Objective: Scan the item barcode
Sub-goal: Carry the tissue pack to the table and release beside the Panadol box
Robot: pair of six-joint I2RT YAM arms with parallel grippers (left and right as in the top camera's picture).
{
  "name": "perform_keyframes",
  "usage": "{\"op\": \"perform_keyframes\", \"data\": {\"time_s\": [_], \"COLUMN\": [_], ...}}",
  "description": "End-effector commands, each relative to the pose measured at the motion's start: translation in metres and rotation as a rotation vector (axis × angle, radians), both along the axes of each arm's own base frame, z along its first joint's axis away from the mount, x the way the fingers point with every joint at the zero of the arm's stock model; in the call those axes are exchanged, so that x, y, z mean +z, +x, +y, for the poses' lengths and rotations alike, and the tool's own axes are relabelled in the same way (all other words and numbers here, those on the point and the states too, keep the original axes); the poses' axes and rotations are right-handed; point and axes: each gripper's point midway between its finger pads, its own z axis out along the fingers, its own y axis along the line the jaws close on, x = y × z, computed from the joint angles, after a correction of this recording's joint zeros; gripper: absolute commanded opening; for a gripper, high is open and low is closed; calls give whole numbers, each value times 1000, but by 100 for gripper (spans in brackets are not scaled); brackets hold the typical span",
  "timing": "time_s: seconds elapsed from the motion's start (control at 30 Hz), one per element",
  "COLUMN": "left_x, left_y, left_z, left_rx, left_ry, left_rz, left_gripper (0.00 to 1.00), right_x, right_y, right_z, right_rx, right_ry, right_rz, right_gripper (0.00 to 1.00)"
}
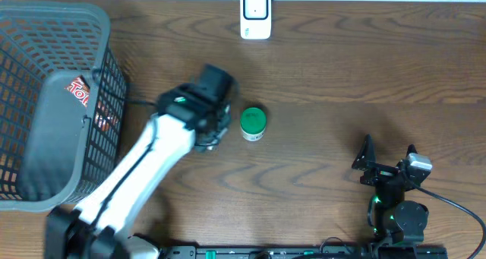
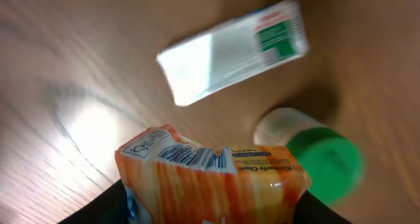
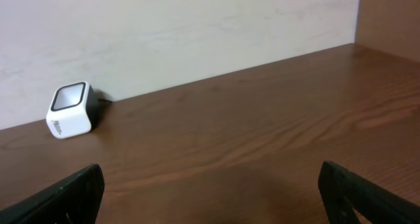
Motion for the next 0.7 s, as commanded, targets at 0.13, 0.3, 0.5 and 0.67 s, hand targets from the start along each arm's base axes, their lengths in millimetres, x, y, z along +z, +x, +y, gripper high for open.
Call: {"op": "perform_keyframes", "data": {"time_s": [0.13, 0.3, 0.5, 0.67], "left_x": [-60, -78, -76, -76], "left_y": [-11, -19, 21, 20], "left_z": [-21, -35, -64, -64], "left_rx": [462, 675, 662, 663], "left_ry": [47, 18, -147, -146], "left_rz": [124, 166, 54, 54], "left_gripper": [55, 63, 65, 78], "right_x": [-1, -1, -1, -1], "right_y": [0, 0, 0, 0], "right_z": [0, 0, 0, 0], "right_rx": [-1, -1, -1, -1], "right_ry": [-12, -12, -12, -12], "right_rz": [7, 7, 7, 7], "right_gripper": [99, 99, 99, 99]}}
